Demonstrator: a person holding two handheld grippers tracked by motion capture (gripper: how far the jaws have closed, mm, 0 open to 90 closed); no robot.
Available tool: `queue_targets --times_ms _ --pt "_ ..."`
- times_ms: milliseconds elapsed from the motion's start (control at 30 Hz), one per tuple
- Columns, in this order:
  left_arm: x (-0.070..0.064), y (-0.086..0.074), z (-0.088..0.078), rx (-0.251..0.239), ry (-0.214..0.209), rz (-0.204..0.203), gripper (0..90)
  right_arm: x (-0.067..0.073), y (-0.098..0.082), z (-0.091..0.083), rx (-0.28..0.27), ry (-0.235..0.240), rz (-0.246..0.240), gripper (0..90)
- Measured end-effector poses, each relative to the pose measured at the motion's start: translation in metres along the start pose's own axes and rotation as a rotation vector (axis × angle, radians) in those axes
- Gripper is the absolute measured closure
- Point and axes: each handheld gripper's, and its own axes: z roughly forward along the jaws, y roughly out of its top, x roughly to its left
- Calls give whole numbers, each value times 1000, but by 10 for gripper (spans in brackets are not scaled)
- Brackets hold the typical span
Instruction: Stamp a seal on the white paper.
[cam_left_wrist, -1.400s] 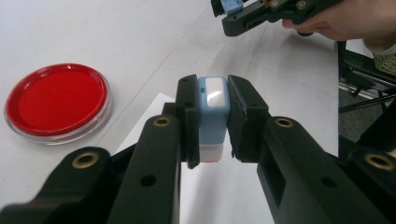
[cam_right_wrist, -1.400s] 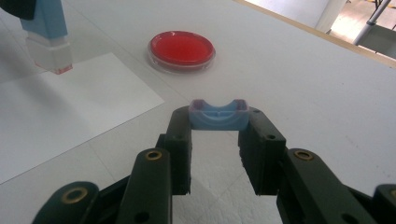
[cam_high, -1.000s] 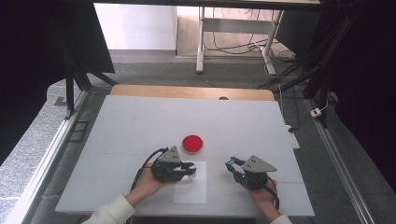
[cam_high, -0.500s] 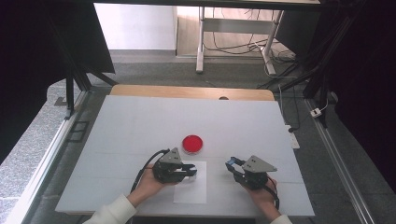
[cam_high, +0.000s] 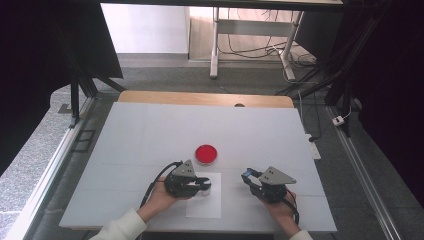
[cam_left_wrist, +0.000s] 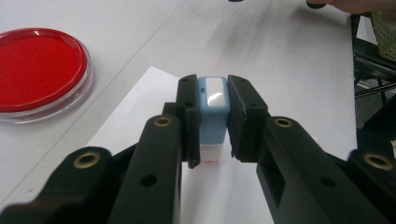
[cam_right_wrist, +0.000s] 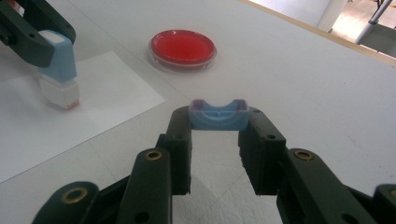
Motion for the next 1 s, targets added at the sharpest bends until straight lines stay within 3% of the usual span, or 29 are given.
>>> queue_targets --times_ms 367,667,1000 --pt "-2 -1 0 7 12 14 752 0 0 0 1 -5 -2 647" --pt "-13 -1 1 46 61 77 756 0 0 -1 -2 -2 -1 647" --pt "-14 -2 3 63 75 74 759 1 0 0 -3 0 -3 647"
